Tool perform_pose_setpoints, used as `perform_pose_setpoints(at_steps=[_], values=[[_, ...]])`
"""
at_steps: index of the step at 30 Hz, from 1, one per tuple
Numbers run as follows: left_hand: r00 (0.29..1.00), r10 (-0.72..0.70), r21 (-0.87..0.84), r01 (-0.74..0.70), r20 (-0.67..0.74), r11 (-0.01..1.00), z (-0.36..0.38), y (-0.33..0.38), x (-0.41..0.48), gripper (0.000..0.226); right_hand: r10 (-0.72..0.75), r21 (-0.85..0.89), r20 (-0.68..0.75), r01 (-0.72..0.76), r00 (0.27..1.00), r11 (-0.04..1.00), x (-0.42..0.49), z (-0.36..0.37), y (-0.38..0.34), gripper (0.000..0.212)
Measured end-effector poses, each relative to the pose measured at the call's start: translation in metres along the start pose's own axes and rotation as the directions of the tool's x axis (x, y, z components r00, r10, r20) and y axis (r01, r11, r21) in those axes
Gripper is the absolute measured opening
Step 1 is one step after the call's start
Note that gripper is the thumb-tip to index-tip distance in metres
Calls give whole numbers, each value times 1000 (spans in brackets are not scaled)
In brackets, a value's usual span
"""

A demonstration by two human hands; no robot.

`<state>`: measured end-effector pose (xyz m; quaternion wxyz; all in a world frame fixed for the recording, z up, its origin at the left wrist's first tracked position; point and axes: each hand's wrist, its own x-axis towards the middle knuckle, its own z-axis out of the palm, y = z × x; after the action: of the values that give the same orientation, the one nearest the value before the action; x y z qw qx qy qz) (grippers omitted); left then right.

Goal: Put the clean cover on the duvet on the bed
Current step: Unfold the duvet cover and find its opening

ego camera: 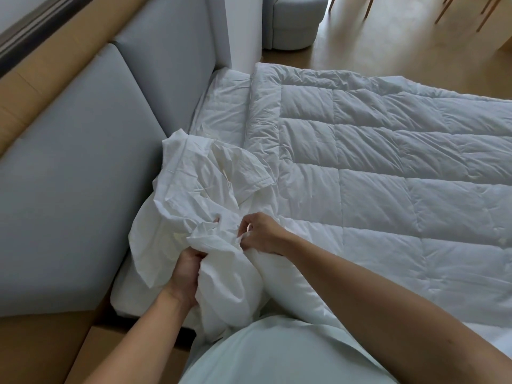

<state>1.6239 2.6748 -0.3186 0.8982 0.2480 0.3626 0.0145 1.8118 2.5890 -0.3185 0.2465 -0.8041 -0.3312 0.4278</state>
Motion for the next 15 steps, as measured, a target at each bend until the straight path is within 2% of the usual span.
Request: perform_pose_setpoints(at_steps=[4,8,10,13,15], values=[[999,-49,3,49,-14,999,-2,-3,-1,33,28,-66,-5,-28,1000,997,-1,6,2,23],[998,35,97,-40,55,994,-3,-2,-4,38,68,-19,-28,-68,997,998,-4,13,4,17],[998,64,161,-63,0,985,0,-3,-2,41,80,14,-20,-80,997,997,-5,14,4,19],[989,124,218,-103,-80,970,7,-6,2,51,65,62,44,-68,997,996,-7,17,3,7],[980,163,260,-127,-118,957,13,-8,3,59,83,133,121,-99,989,986,-11,16,1,16]])
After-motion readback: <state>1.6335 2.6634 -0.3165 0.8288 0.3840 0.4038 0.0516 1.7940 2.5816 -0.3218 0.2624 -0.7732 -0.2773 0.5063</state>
